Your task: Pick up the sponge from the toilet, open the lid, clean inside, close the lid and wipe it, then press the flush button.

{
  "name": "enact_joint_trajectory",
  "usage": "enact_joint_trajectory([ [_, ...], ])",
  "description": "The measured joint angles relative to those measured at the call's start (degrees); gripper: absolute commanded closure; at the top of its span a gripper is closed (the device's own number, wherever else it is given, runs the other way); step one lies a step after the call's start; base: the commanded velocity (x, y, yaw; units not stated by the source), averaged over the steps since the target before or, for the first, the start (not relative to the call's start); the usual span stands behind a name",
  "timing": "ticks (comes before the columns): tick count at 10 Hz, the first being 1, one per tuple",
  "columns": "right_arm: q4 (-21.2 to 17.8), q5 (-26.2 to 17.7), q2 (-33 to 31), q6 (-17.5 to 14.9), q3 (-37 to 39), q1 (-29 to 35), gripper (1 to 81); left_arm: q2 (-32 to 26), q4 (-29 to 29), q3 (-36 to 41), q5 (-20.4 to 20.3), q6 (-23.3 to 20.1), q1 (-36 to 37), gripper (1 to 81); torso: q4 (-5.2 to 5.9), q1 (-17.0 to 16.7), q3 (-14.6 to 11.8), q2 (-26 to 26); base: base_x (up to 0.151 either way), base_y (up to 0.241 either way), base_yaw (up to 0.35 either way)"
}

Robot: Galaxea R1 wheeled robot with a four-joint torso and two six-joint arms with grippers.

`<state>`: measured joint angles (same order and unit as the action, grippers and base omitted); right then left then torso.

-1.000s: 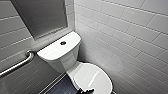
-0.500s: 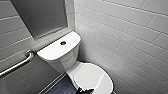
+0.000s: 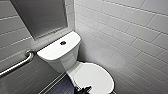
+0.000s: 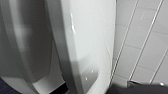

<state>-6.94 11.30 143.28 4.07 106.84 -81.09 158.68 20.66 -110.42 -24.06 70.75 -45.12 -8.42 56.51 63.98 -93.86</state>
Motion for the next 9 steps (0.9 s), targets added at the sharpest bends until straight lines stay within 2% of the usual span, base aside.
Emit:
enact_joint_trajectory([
  [1, 0.0, 0.7, 0.0, 0.0, 0.0, 0.0, 81.1, -1.3, 0.0, 0.8, -1.6, 0.4, 0.0, 1.0, 0.00, 0.0, 0.0, 0.0, 0.000, 0.000, 0.000],
  [4, 0.0, 1.3, 0.0, 0.0, 0.1, -0.2, 81.1, -3.9, 0.0, 4.7, -3.0, 2.6, 0.3, 1.0, 0.00, 0.0, -0.6, 0.0, 0.000, 0.000, 0.000],
  [7, 0.1, 1.2, 0.0, -0.1, 0.1, -0.5, 81.1, -6.6, -0.1, 8.0, -3.5, 3.0, -0.1, 1.0, 0.00, 0.0, -4.7, 0.0, 0.000, 0.000, 0.000],
  [9, 0.1, 1.2, 0.1, -0.1, 0.3, -1.0, 81.1, -8.0, -0.7, 10.2, -4.4, 3.3, 0.2, 1.0, 0.00, 0.0, -5.3, 0.0, 0.000, 0.000, 0.000],
])
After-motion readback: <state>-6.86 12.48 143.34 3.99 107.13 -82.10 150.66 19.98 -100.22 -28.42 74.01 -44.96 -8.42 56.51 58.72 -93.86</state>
